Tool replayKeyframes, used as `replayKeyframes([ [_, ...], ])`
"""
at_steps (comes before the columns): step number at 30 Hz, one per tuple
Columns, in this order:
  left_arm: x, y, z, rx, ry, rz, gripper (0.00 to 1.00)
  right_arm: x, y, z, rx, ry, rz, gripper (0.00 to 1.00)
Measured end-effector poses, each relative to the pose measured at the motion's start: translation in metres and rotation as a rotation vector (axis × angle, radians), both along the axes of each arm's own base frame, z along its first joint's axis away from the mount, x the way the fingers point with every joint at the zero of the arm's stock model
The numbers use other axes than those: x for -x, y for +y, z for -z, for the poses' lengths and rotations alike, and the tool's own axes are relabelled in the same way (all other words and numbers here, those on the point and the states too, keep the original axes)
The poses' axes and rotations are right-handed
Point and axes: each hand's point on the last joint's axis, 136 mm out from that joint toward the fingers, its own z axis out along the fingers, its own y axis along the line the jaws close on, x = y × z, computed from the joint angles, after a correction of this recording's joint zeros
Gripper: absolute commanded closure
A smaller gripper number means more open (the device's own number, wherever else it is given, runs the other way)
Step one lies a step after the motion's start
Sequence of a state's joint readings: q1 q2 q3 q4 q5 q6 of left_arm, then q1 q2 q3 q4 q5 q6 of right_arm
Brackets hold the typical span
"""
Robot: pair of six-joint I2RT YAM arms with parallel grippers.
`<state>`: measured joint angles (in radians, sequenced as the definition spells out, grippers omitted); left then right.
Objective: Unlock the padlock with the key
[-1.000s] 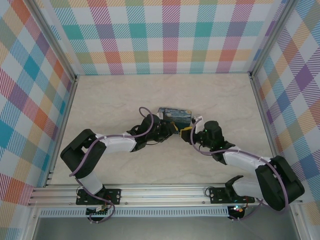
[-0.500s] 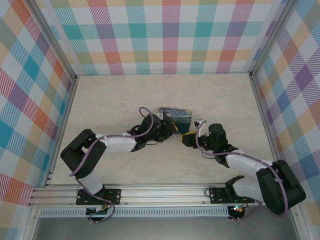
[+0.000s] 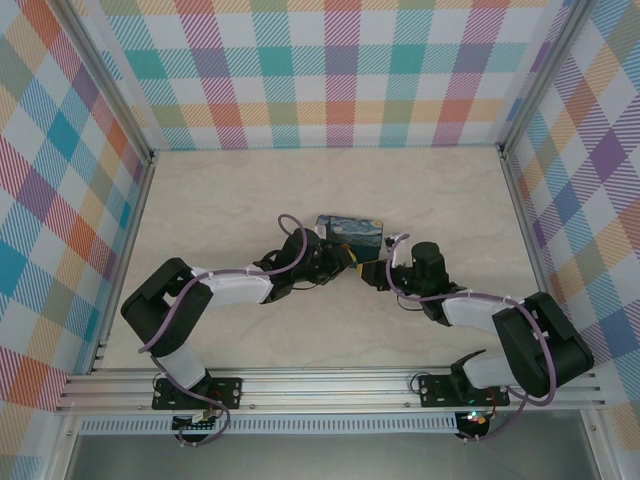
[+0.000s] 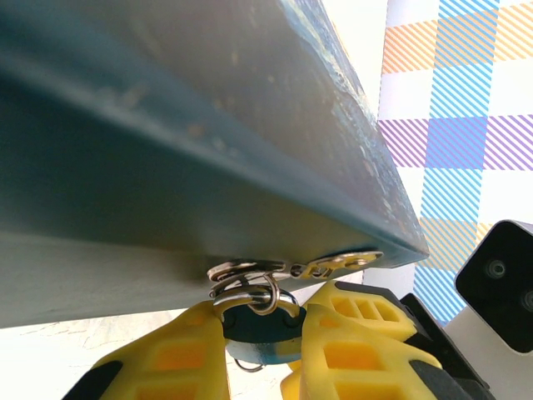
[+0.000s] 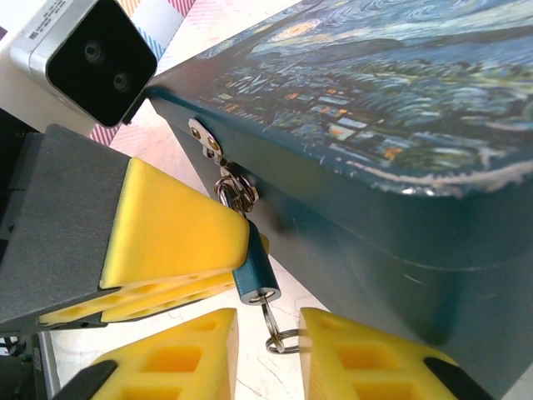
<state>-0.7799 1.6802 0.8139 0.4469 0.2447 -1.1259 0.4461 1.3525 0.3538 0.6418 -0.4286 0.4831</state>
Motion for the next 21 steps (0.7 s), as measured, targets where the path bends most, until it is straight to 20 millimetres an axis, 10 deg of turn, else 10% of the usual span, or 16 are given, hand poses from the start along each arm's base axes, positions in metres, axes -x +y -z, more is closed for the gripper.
replayKeyframes([
  [21, 0.0, -0.0001, -0.0001, 0.004, 0.006, -0.003, 1.0, -0.0002, 0.0006, -0.0008, -0.003, -0.004, -0.003, 0.87],
])
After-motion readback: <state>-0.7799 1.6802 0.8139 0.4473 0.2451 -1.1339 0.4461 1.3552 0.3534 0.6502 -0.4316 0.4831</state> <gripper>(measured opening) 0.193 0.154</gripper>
